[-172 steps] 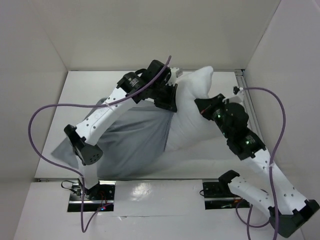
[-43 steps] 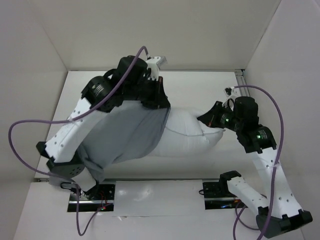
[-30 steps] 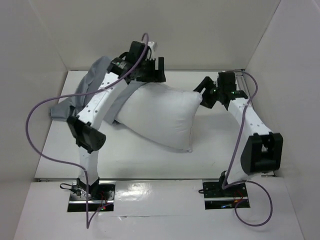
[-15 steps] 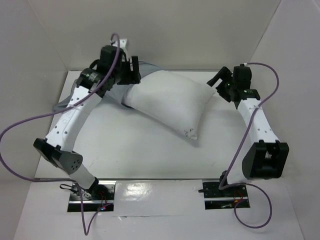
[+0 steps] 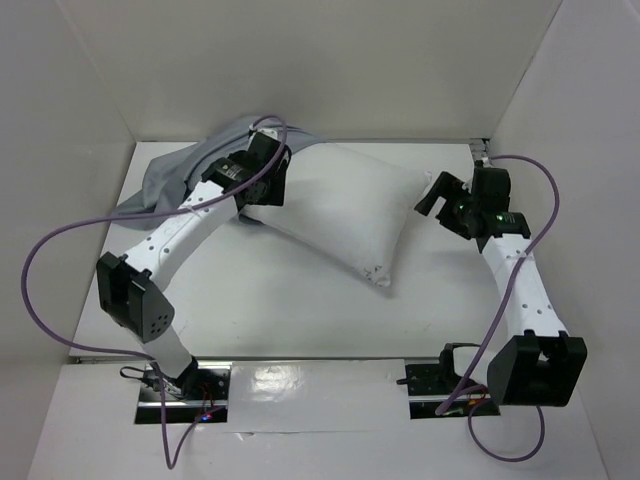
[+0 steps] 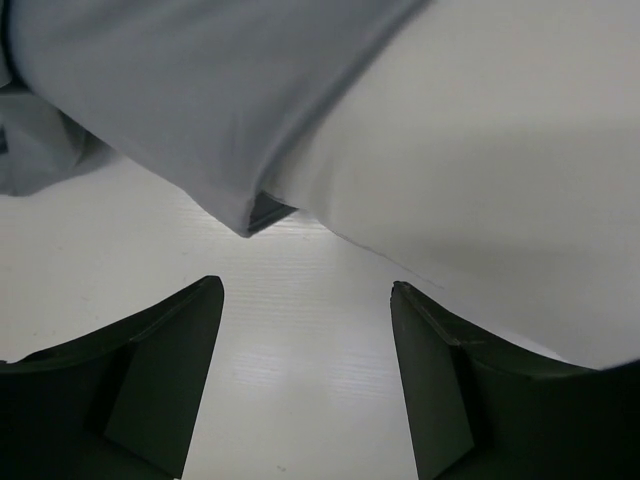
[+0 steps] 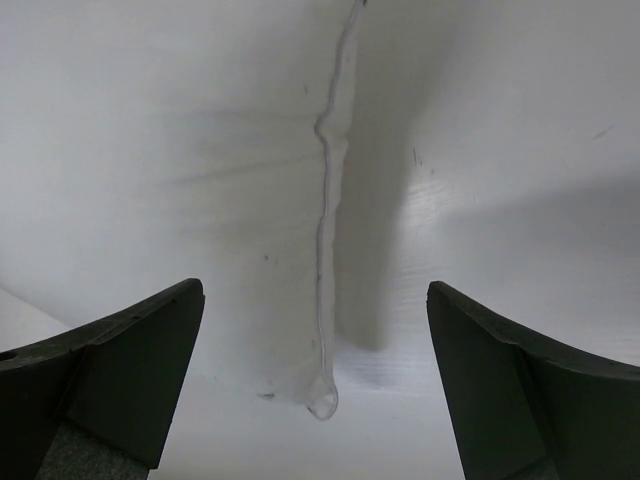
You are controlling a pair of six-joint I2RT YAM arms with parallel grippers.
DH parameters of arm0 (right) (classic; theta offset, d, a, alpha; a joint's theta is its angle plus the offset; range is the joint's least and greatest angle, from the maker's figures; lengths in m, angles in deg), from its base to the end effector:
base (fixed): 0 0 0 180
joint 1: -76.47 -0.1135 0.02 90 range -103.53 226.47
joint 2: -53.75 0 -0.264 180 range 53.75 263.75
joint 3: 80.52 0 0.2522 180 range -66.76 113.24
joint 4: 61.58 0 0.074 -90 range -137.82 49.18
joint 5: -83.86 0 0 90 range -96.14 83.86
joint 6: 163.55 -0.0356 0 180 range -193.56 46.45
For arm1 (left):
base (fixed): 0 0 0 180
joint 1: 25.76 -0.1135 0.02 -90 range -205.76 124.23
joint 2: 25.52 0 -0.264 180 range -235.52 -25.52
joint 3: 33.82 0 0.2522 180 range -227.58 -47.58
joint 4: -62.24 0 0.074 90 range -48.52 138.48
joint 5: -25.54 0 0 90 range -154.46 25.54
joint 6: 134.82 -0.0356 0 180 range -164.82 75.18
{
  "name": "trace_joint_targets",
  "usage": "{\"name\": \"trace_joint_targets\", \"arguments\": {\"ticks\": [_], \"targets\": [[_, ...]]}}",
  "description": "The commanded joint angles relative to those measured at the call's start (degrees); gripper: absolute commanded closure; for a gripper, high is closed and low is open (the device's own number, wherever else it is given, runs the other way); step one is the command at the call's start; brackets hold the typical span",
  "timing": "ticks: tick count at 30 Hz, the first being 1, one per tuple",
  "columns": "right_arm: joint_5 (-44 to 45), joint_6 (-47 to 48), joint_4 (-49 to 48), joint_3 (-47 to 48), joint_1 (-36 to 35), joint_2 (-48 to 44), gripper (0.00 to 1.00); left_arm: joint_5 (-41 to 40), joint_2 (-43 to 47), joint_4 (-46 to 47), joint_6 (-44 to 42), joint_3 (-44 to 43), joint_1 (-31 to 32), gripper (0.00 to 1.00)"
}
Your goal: Put the pillow into the pillowcase
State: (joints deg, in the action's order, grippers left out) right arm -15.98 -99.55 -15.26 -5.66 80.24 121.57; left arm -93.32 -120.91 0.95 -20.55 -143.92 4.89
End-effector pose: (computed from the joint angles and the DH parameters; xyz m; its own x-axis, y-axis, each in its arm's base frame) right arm 0.2549 -0.0107 0.3198 -0.5973 0.4722 -0.6483 0.2165 0.8732 0.4366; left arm 0.3193 -0.1693 0.3640 -0.6358 -0.0417 -0.7707 -0.1100 0.9932 0.0371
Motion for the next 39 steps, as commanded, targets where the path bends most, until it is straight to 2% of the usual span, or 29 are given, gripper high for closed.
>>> {"name": "trace_joint_targets", "arguments": {"ticks": [1, 7, 9, 13, 18, 20, 22, 23, 24, 26, 27, 28, 29, 32, 33, 35, 36, 39], "targets": [[-4.92, 2.61, 1.37, -1.16, 0.01, -2.33, 0.0, -9.18, -3.48, 1.65, 0.43, 0.62, -1.3, 0.2], [-8.95, 3.67, 1.99, -2.57, 0.01, -0.49, 0.0, -9.19, -7.25, 3.67, 1.04, 1.15, -4.11, 0.2], [-10.71, 4.28, 1.37, -3.79, 0.01, 0.3, 0.0, -11.47, -9.28, 4.2, 1.74, 1.15, -4.72, 0.2], [-18.61, 8.85, 2.68, -4.41, 0.01, 4.51, 0.0, -10.86, -11.82, 3.5, 3.76, -0.17, -6.83, 0.2], [-18.63, 7.99, 0.94, -5.73, -1.22, 5.05, 0.0, -7.89, -11.83, 4.11, 4.38, 1.94, -9.73, 0.22], [-20.21, 7.2, -1.86, -6.35, -1.74, 7.06, 0.0, -5.52, -12.36, 4.81, 4.38, 2.47, -10.79, 0.28], [-21.87, 5.53, -4.24, -6.87, -2.28, 9.78, 0.0, -3.67, -12.36, 5.52, 4.38, 2.99, -12.45, 0.41], [-22.49, 4.91, -7.74, -6.87, -3.23, 10.58, 0.0, -1.31, -12.36, 6.04, 4.38, 2.99, -12.46, 0.61], [-22.5, 3.34, -9.34, -6.87, -4.29, 11.54, 0.0, -0.15, -12.36, 6.57, 3.6, 2.99, -13.07, 0.76], [-23.72, 1.84, -15.98, -6.87, -5.61, 14.09, 0.07, 2.91, -12.36, 6.57, 2.97, 2.3, -13.08, 1.0], [-23.73, -0.09, -18.38, -7.48, -7.01, 14.97, 0.11, 4.41, -11.84, 6.57, 2.1, 1.51, -13.08, 1.0], [-25.29, -0.8, -23.36, -7.49, -7.72, 17.59, 0.3, 7.65, -10.96, 6.57, 0.62, 0.8, -12.47, 1.0], [-26.35, -1.76, -25.76, -6.88, -8.25, 19.01, 0.42, 7.68, -10.95, 7.62, -0.27, 0.28, -11.68, 1.0], [-30.22, -5.72, -29.83, -0.92, -10.97, 23.84, 1.0, 18.55, -9.9, 8.24, -4.14, -4.28, -6.85, 1.0], [-30.23, -7.03, -29.83, 3.89, -12.11, 23.86, 1.0, 26.41, -10.51, 7.11, -4.93, -10.3, -5.18, 1.0], [-26.47, -8.18, -29.22, 8.14, -13.26, 20.88, 1.0, 36.02, -12.61, 4.74, -5.46, -18.84, -0.09, 1.0], [-25.23, -8.89, -27.74, 10.16, -13.26, 19.48, 1.0, 41.72, -14.36, 2.99, -5.46, -30.2, 1.76, 1.0], [-20.66, -9.51, -23.53, 16.14, -16.42, 14.64, 1.0, 49.56, -21.58, -1.87, -4.42, -48.7, 6.17, 1.0]]}}
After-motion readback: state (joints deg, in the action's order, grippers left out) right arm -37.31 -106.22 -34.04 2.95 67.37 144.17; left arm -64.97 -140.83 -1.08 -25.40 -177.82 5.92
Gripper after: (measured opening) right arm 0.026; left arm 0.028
